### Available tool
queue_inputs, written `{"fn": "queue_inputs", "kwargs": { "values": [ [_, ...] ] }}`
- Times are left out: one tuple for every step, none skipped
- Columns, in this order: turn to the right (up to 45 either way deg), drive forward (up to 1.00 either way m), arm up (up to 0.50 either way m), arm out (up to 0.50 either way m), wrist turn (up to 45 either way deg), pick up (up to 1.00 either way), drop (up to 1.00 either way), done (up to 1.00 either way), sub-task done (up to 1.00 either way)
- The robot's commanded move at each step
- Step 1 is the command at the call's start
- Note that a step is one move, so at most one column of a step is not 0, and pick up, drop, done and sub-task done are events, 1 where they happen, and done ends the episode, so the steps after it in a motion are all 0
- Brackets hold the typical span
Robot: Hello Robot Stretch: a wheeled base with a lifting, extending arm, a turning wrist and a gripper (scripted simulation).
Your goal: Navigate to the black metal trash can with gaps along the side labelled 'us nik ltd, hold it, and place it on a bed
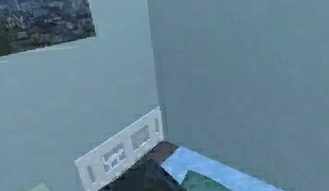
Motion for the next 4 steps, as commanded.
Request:
{"fn": "queue_inputs", "kwargs": {
  "values": [
    [45.0,0.00,0.00,0.00,0.0,0.00,0.00,0.00,0.00],
    [45.0,0.00,0.00,0.00,0.0,0.00,0.00,0.00,0.00],
    [12.0,0.00,0.00,0.00,0.0,0.00,0.00,0.00,0.00],
    [-45.0,0.00,0.00,0.00,0.0,0.00,0.00,0.00,0.00]
  ]
}}
